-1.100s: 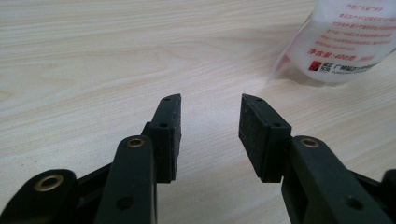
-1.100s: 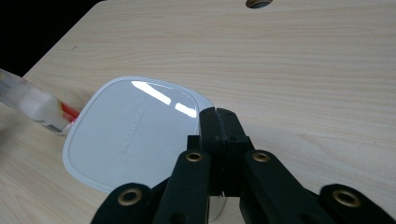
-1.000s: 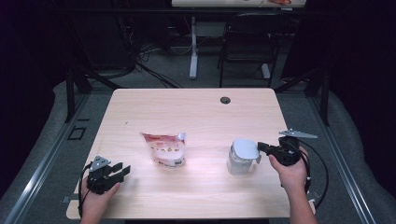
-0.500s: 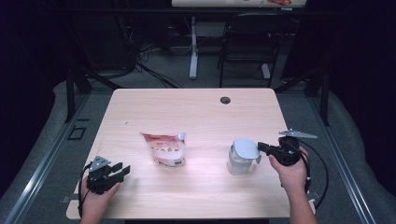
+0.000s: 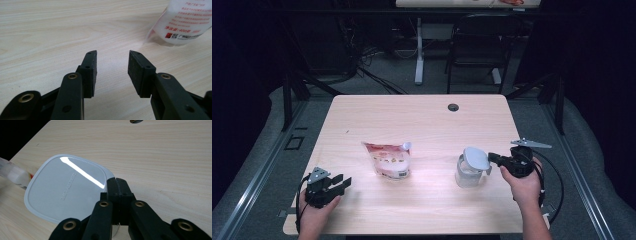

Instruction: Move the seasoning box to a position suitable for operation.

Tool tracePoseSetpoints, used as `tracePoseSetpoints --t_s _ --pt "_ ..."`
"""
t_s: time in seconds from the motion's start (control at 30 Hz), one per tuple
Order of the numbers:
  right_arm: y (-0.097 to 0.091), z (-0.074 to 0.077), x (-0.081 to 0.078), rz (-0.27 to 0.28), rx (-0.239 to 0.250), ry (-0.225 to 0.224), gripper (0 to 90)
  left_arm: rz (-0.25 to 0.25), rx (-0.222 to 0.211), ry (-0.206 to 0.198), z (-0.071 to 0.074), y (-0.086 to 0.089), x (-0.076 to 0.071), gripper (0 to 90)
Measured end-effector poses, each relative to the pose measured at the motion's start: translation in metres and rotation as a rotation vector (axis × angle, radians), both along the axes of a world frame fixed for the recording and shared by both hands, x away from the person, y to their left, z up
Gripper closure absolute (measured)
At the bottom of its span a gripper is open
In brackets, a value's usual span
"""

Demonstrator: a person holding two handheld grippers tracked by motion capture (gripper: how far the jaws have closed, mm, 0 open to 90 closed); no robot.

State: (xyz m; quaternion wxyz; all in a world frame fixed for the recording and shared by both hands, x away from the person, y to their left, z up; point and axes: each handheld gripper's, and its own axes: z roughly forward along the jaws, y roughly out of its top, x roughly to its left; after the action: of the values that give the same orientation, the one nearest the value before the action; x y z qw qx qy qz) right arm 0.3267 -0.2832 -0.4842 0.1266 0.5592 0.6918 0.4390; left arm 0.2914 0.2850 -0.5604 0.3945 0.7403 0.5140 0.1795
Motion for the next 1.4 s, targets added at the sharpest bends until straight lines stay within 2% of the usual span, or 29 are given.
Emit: tracePoseSetpoints --t_s 0.5,0.7,0.87,1.0,1.2,1.4 --pt "-0.001 -0.001 0.000 -0.001 0.009 0.000 90.0 -0.001 0.000 0.000 0.000 0.000 0.000 59.0" --pt "-0.004 -0.005 0.001 -0.008 0.010 0.017 90.0 0.000 -0.001 0.000 0.000 0.000 0.000 59.0" --pt "-0.008 -0.010 0.003 -0.010 0.042 0.042 90.0 0.001 -0.003 0.000 0.000 0.000 0.000 59.0" --pt "-0.012 -0.016 0.006 -0.006 0.088 0.066 90.0 0.003 -0.003 -0.002 0.000 0.000 0.000 59.0" --pt "-0.015 -0.020 0.007 -0.006 0.115 0.083 90.0 0.004 -0.001 -0.003 0.000 0.001 0.000 59.0" --pt "-0.017 -0.021 0.007 -0.016 0.109 0.083 90.0 0.003 -0.002 -0.005 0.000 0.001 0.000 59.0"
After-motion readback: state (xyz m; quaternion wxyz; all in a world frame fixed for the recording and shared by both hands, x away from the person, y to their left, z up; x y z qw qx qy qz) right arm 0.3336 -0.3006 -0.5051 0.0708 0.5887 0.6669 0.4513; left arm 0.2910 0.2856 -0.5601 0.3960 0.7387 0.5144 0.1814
